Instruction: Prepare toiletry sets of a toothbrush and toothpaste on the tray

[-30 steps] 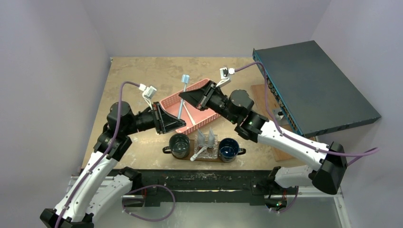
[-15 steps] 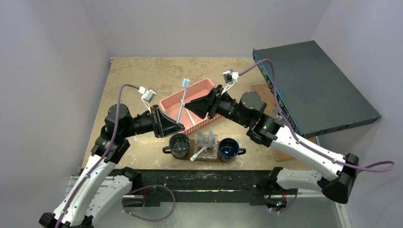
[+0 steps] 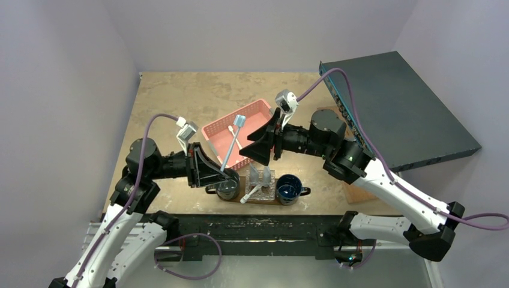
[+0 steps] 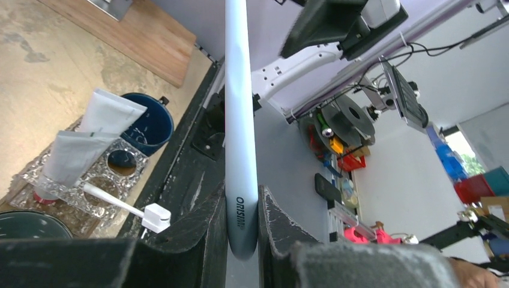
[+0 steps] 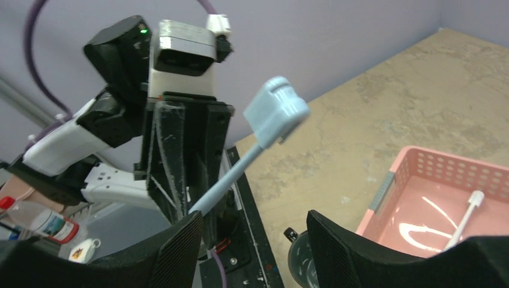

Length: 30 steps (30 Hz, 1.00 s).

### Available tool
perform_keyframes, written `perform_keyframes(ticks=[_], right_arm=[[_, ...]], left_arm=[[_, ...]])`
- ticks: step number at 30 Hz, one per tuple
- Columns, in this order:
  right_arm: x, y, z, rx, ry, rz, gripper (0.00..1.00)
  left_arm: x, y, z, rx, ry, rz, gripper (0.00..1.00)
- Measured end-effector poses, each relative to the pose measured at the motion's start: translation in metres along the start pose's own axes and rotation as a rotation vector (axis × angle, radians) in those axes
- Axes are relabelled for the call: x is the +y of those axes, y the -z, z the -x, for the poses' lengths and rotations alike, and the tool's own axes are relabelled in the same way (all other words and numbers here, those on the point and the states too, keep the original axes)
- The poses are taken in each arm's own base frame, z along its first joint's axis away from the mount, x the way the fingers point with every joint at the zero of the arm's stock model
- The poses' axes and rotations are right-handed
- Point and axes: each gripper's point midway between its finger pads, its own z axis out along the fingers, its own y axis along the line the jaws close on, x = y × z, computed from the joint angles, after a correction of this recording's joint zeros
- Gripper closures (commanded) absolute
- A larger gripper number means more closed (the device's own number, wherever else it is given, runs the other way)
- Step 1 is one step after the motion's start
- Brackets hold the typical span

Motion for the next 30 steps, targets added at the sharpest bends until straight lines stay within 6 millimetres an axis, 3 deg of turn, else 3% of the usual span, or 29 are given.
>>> perform_keyframes(ticks=[7,17,30], right_arm=[[0.025,0.011,0.004,0.039,0.061,0.113,0.29],[0.031,0.015,0.009,0.065,0.08,0.167,0.27],[0.047,0.021,0.01,0.106,0.061,0.306,0.36]], left_arm=[[-0.006,0.004,-0.017,0.08,-0.012,-0.051,1.0],[-0.012,0.011,-0.037,0.165,-0.029,-0.11,1.0],[-0.019,0.018,-0.048,0.198,-0.062,-0.15,1.0]])
